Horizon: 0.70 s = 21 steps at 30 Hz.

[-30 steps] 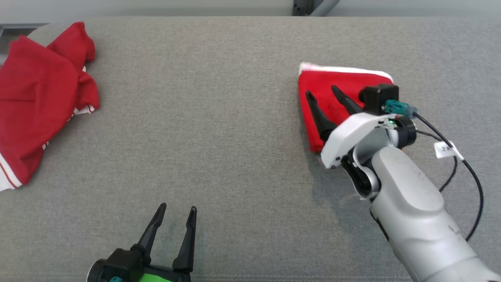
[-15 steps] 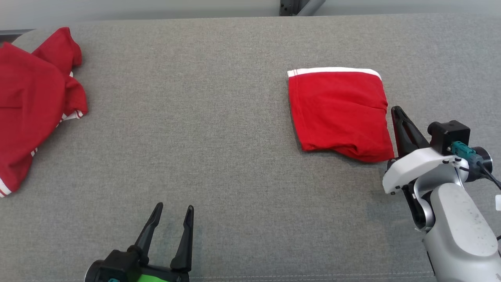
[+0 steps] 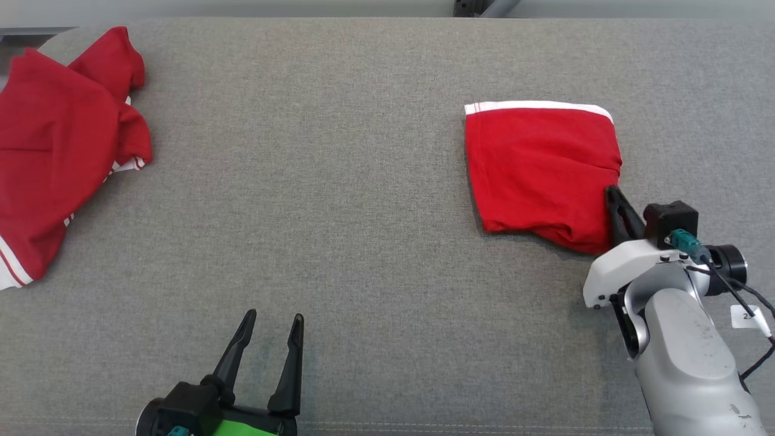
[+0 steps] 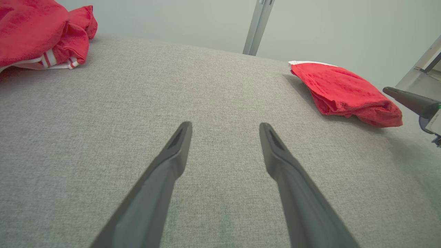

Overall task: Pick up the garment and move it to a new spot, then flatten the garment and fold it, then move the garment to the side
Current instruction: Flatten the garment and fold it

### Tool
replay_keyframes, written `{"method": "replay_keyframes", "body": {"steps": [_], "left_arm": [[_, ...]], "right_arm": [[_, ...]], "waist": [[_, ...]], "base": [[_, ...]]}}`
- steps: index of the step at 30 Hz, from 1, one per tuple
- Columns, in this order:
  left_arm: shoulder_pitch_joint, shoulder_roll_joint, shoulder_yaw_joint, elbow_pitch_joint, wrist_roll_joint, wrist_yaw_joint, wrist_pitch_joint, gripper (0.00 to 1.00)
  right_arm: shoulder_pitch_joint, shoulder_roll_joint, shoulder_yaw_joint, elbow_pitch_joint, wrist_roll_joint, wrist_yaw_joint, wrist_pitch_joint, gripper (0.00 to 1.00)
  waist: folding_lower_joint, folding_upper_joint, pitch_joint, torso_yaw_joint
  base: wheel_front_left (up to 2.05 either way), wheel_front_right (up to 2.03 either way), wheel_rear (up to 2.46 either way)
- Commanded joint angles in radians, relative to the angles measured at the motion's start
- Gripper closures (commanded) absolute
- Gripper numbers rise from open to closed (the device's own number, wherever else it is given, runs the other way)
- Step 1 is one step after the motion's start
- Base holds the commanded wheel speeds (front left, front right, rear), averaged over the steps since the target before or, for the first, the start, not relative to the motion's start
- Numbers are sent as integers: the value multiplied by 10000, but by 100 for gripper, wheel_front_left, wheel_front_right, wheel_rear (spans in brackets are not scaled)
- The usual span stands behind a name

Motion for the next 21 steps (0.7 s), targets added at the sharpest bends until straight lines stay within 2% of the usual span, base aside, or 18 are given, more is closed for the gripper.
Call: {"method": "replay_keyframes", "body": {"steps": [1, 9, 21], "left_arm": [[-160, -25, 22, 7, 67, -1, -26, 0], [-156, -91, 93, 17, 121, -36, -26, 0], [190, -42, 304, -19, 254, -56, -26, 0]], "right_arm": [[-140, 27, -24, 170, -75, -16, -57, 100], [-188, 194, -2, 1395, -155, -16, -115, 100], [701, 264, 1124, 1478, 799, -16, -85, 100]], "waist": [[0, 0, 9, 15], [0, 0, 20, -16], [0, 0, -148, -386]], "base": [[0, 0, 0], [0, 0, 0], [0, 0, 0]]}}
